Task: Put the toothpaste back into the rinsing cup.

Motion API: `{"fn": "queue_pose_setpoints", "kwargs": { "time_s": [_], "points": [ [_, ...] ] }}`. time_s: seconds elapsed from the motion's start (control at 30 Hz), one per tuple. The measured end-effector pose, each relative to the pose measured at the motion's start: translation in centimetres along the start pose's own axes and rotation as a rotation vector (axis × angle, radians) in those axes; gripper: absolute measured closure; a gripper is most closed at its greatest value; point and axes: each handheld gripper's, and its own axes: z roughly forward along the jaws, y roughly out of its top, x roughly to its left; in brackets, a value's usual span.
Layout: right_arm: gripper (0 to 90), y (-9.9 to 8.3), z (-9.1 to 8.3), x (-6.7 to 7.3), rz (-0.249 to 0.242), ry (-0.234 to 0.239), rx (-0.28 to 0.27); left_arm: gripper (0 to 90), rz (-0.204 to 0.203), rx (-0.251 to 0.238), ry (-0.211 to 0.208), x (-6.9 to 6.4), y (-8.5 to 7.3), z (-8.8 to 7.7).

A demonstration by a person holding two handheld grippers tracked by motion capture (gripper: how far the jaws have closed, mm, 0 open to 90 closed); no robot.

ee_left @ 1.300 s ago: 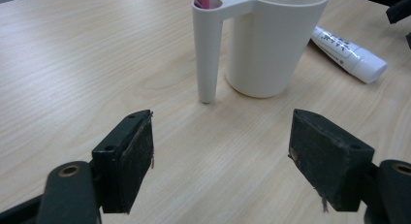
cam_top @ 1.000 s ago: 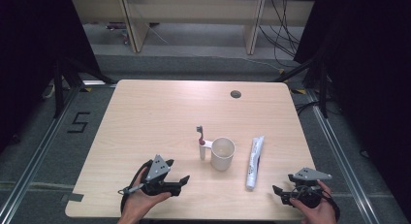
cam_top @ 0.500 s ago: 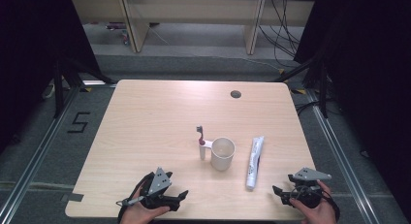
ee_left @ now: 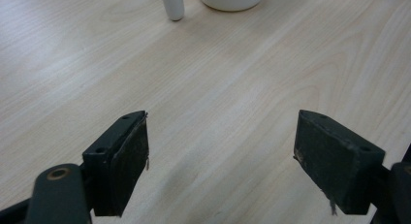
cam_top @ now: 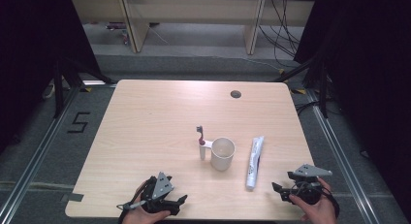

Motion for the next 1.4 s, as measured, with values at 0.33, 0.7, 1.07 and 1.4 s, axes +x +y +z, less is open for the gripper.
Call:
{"fn": "queue_pose_setpoints", "kwargs": {
  "time_s": [0.33, 0.7, 1.07, 1.4],
  "points": [
    [24.9, 3.3, 0.2, -0.2, -0.024, 0.002, 0.025, 20.0, -0.002, 0.009, 0.002, 0.0, -0.1, 0.2],
    [23.8, 6.7, 3.1, 0.9, -0.024, 0.005, 0.060, 20.3, 0.019, 0.037, -0.003, 0.1, 0.0, 0.0],
    [23.9, 9.1, 5.6, 2.0, 0.009, 0.016, 0.173, 21.6, 0.043, 0.030, 0.007, 0.0, -0.1, 0.0],
    [25.4, 10.1, 7.6, 2.2, 0.017, -0.016, 0.258, 21.6, 0.037, 0.026, -0.004, -0.1, 0.0, 0.0]
  ]
}}
